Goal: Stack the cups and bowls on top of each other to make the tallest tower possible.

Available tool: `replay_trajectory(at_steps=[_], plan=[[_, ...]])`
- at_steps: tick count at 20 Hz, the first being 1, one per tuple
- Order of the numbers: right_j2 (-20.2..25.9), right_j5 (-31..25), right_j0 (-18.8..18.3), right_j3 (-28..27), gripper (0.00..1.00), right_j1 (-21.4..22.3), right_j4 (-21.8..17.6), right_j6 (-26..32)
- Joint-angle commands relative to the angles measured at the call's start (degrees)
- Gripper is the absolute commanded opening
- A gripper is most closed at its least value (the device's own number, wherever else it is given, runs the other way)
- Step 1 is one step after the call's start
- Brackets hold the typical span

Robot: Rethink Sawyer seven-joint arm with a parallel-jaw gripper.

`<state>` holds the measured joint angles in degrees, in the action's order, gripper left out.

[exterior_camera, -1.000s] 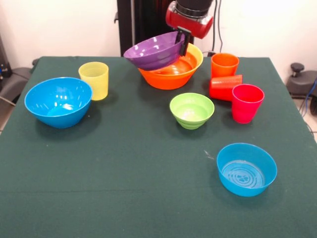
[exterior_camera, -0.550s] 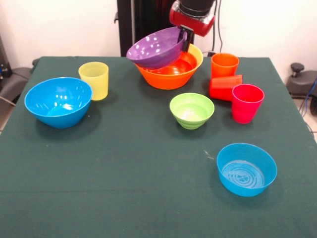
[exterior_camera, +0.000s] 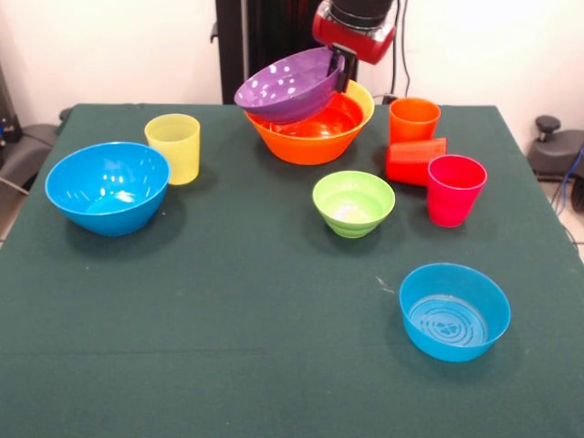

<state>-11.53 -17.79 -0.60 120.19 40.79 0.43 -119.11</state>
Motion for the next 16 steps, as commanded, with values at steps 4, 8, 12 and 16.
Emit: replay_trajectory(at_steps=[4,8,12,16], plan=[[1.95,3.99,1.3,0.76,1.0,-3.64,1.54,-10.04],[1.99,3.49,1.2,0.5,1.0,-3.62,1.83,-10.0],[2.07,3.21,1.13,0.27,1.0,-3.65,2.04,-9.99],[1.99,3.14,1.18,0.44,1.0,-3.47,2.11,-10.05]])
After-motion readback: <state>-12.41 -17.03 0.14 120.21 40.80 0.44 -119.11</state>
